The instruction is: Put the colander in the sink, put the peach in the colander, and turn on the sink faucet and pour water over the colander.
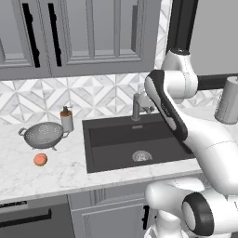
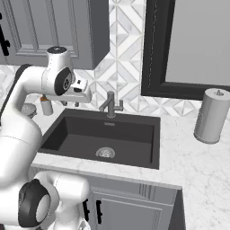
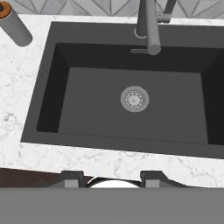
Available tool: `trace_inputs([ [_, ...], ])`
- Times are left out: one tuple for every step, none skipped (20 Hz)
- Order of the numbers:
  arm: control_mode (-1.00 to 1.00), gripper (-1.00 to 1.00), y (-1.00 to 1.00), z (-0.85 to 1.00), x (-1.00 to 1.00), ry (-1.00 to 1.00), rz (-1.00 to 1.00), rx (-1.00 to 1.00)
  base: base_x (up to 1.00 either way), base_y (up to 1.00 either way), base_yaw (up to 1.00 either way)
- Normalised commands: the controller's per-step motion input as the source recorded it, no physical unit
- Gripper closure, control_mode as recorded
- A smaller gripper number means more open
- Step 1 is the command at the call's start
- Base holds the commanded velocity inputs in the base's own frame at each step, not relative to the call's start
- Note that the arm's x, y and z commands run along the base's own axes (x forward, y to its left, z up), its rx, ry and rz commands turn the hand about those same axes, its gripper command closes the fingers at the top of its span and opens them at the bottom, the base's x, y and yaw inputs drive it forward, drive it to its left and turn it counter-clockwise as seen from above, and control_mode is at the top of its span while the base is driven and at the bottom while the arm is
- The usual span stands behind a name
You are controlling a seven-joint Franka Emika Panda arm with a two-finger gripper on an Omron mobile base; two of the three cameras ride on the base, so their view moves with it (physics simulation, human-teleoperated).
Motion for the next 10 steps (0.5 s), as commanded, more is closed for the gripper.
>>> trace_inputs([
  [-1.00, -1.00, 0.00, 0.00, -0.01, 0.00, 0.00, 0.00, 0.00, 0.00, 0.00],
  [-1.00, -1.00, 0.00, 0.00, -0.09, 0.00, 0.00, 0.00, 0.00, 0.00, 0.00],
  [-1.00, -1.00, 0.01, -0.01, -0.31, 0.00, 0.00, 0.00, 0.00, 0.00, 0.00],
  [-1.00, -1.00, 0.11, -0.11, -0.45, 0.00, 0.00, 0.00, 0.00, 0.00, 0.00],
  [-1.00, -1.00, 0.21, -0.19, -0.62, 0.00, 0.00, 0.00, 0.00, 0.00, 0.00],
  [-1.00, -1.00, 0.26, -0.21, -0.66, 0.03, 0.00, 0.00, 0.00, 0.00, 0.00],
  [-1.00, -1.00, 0.43, -0.26, -0.73, 0.03, 0.00, 0.00, 0.00, 0.00, 0.00],
  [-1.00, -1.00, 0.41, -0.26, -0.78, 0.02, 0.00, 0.00, 0.00, 0.00, 0.00],
  [-1.00, -1.00, 0.49, -0.30, -0.81, 0.01, 0.00, 0.00, 0.00, 0.00, 0.00],
  [-1.00, -1.00, 0.52, -0.29, -0.77, 0.01, 0.00, 0.00, 0.00, 0.00, 0.00],
])
